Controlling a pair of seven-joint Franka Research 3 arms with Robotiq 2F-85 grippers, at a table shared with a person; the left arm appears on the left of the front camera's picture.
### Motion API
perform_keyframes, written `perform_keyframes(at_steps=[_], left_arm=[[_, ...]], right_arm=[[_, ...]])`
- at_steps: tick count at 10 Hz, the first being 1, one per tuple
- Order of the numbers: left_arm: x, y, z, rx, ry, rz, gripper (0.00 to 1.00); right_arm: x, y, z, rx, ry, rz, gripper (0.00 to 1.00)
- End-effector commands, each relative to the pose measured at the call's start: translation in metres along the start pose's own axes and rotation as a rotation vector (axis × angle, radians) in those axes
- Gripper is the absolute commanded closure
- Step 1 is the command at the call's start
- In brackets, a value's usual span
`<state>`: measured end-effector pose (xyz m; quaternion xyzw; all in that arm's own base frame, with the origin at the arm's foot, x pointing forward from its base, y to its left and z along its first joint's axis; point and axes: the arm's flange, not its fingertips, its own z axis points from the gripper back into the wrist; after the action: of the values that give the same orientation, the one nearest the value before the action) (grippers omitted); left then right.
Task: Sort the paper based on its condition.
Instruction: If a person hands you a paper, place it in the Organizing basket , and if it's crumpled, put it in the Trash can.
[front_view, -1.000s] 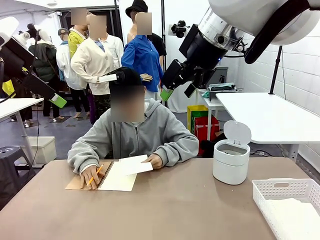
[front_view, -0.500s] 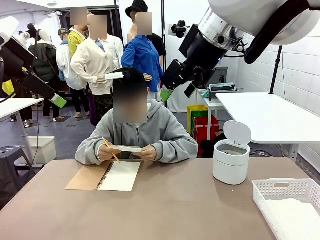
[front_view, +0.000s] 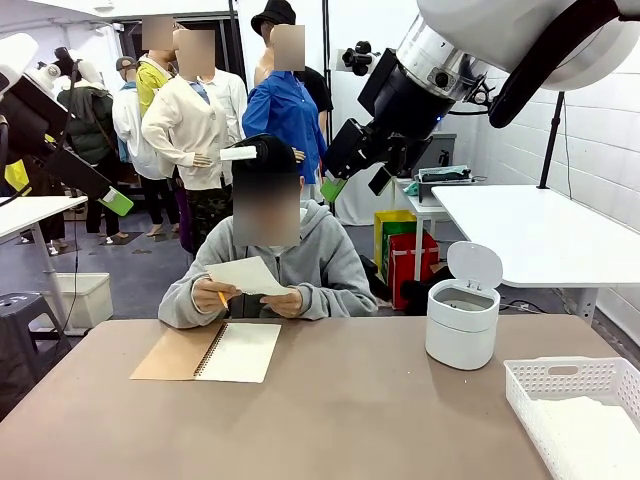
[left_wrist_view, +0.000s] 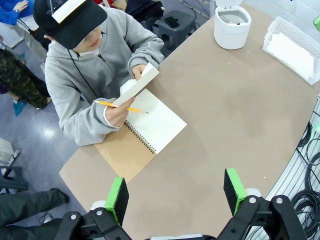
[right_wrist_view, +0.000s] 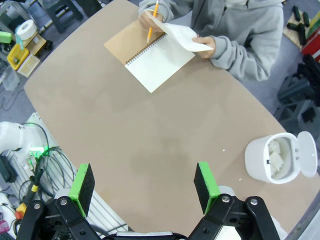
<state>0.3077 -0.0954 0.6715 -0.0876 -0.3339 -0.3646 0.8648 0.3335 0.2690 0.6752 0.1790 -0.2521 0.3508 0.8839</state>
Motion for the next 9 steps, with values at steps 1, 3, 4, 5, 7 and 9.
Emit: perform_keyframes(at_steps=[1,3,4,5,7,9], left_arm=[[-0.0003,0.0006,-0.0003,-0.002,0.0,0.001,0.0],[-0.0003,0.0006,-0.0003,-0.002,0.0,0.001,0.0],[-0.0003,0.0006,-0.0003,-0.002,0.0,0.001,0.0],[-0.0003,0.0006,-0.0003,-0.002,0.0,0.001,0.0],[-0.0003,0.0006,-0.0003,-0.002,0.0,0.001,0.0],[-0.0003,0.0006,-0.0003,-0.002,0.0,0.001,0.0]], right_arm=[[-0.0023,0.0,-0.0014,0.002,-0.001,-0.004,0.0],[-0.0023,0.0,-0.0014,0.002,-0.001,-0.004,0.0],[-0.0023,0.0,-0.0014,0.002,-0.001,-0.004,0.0],[-0.0023,0.0,-0.0014,0.002,-0.001,-0.004,0.0],[-0.0023,0.0,-0.0014,0.002,-0.001,-0.004,0.0],[-0.0023,0.0,-0.0014,0.002,-0.001,-0.004,0.0]])
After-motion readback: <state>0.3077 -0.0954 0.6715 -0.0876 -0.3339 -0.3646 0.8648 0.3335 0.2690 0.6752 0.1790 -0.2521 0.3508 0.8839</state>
